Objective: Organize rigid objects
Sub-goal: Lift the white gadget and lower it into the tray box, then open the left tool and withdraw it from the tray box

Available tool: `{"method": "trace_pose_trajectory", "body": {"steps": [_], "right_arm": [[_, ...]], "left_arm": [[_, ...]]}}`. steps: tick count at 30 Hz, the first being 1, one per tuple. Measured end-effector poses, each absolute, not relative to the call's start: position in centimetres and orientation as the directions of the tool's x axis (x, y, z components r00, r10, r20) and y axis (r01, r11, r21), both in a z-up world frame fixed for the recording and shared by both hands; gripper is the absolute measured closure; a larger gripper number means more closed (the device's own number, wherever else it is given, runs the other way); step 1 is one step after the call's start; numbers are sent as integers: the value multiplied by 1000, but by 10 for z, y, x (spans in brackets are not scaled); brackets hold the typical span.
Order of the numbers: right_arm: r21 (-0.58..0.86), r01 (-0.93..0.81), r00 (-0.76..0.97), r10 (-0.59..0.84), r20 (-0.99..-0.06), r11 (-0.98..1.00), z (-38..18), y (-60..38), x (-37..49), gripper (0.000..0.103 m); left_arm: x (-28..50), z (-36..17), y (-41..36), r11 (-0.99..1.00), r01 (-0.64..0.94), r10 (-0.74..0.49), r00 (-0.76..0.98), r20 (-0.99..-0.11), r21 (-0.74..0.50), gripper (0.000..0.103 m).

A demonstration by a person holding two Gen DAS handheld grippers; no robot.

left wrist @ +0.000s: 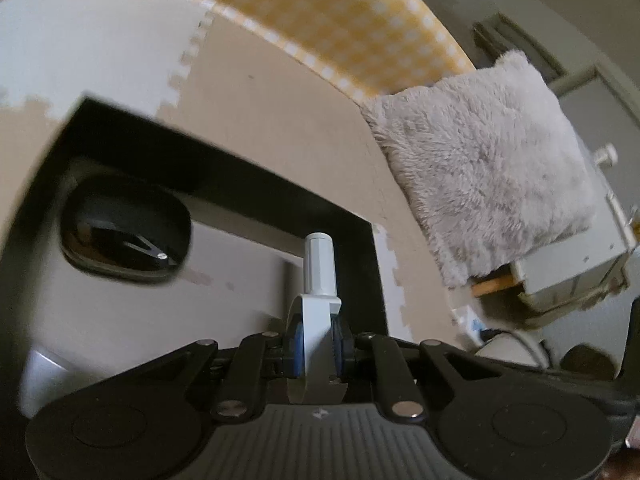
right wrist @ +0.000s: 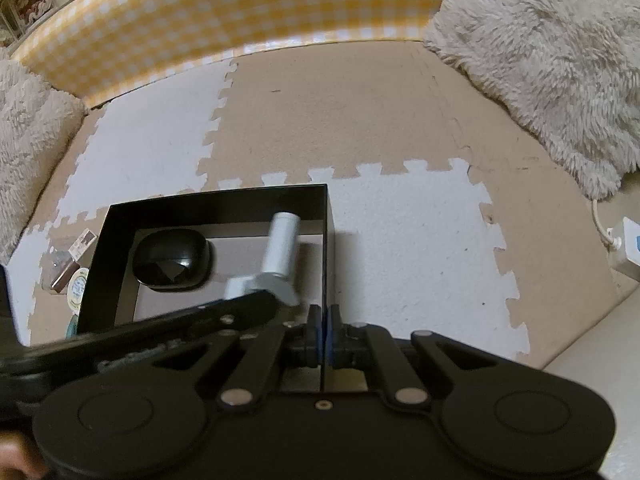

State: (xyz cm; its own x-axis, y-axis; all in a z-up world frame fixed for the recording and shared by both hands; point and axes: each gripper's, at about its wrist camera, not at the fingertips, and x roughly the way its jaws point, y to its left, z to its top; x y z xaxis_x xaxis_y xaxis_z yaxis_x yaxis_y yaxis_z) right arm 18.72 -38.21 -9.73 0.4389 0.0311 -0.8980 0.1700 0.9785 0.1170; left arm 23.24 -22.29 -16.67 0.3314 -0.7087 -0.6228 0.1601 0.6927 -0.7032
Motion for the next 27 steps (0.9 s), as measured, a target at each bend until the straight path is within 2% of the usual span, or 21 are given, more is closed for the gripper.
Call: {"method": "trace_pose_trajectory", "body": {"steps": [4,6,8,9,16,17,21,27], "right_arm": [[128,174,441,40,-897,976,-98,-384,187,100],[125,171,440,37,-897,977,-98,-383,187,100],[125,172,440,38,-897,977,-98,-383,186,100],[126,172,440,38,-897,977,-98,-383,186,100],[126,172,440,38,-897,977,-97,-383,186,100],[126,172,440,38,-897,977,-97,-383,186,100],[126,172,440,38,-897,977,-97,-383,186,100],[125,172,440,38,-897,977,-98,-383,186,100]], "left_arm": [[231,-179,-222,689,110,-705,332,-626,-717,84],[229,-178,-219,715,124,-682,339,-648,-688,70],[227,-174,-217,753,150,-647,348,-679,-641,63],[226,-172,-216,768,168,-632,353,-690,-618,62],[216,-160,-216,846,306,-528,372,-763,-437,64],[216,-161,-217,847,308,-525,358,-772,-434,64],[216,-164,-222,833,318,-544,324,-774,-453,75],[214,-165,-238,801,411,-577,338,-744,-435,76]]}}
